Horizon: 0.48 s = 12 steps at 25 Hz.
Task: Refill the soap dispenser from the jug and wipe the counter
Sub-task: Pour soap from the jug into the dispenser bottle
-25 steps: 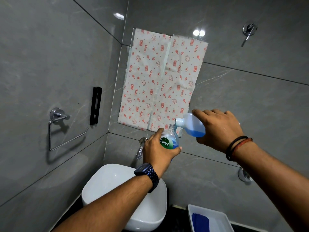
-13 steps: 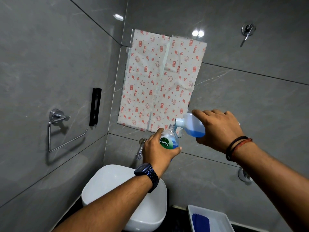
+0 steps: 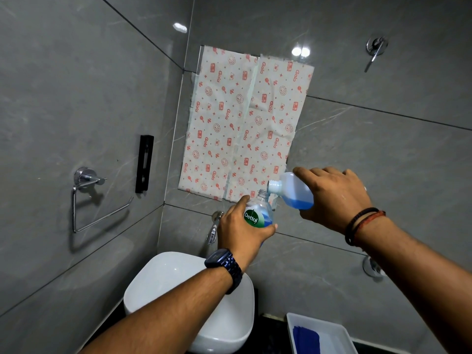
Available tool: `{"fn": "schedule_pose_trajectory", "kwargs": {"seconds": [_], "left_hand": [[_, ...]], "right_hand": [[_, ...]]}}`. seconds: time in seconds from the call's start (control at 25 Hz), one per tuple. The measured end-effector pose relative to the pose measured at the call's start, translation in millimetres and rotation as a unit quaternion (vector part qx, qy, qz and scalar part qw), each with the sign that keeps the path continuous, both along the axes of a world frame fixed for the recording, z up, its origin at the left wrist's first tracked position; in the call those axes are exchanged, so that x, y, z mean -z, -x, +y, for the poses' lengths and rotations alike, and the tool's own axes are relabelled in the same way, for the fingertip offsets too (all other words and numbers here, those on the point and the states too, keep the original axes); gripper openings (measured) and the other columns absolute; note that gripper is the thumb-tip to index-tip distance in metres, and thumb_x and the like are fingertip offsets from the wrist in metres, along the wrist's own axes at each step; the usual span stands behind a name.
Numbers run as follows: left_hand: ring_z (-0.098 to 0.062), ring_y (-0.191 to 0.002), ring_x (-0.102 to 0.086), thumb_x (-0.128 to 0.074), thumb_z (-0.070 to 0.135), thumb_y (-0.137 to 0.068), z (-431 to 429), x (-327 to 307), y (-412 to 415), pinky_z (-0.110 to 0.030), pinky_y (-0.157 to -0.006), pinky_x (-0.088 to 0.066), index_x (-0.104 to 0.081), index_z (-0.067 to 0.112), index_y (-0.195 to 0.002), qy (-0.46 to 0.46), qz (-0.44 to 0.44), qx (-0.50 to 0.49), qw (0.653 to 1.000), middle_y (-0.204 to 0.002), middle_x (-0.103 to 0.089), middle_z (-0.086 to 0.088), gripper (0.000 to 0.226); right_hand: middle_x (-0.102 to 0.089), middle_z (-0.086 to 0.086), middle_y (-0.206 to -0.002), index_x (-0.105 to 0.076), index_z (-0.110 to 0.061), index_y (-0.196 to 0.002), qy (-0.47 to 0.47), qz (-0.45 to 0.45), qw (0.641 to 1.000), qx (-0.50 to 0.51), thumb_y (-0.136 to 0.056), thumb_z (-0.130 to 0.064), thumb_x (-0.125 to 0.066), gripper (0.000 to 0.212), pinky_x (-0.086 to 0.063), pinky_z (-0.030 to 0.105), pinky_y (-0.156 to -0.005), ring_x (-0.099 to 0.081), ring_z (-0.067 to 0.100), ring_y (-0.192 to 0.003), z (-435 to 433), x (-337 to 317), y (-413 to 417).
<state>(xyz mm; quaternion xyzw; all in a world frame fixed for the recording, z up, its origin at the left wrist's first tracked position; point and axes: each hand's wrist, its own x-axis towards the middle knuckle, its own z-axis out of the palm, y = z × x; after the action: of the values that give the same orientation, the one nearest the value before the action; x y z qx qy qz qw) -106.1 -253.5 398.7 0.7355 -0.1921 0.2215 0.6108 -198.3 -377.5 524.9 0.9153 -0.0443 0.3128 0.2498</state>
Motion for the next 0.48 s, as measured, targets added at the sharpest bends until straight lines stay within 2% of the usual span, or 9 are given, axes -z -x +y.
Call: {"fn": "schedule_pose_trajectory", "kwargs": {"seconds": [0.48], "left_hand": [[-0.014,-0.112,-0.054,-0.084,0.048,-0.055,2.5,-1.1,1.1,-0.033,-0.088,-0.052,-0.045,0.026,-0.134,0.003,0.005,0.003,1.0,-0.131,-0.057,0.004,0.091]], "right_hand": [[-0.061,-0.001,-0.121,-0.03,-0.03,-0.135,0.008,-0.002,1.0,-0.001,-0.072,-0.039,-0.074,0.078,-0.044,0.038,-0.082,-0.056,0.025,-0.106,4.4,-1.3,3.7]]}}
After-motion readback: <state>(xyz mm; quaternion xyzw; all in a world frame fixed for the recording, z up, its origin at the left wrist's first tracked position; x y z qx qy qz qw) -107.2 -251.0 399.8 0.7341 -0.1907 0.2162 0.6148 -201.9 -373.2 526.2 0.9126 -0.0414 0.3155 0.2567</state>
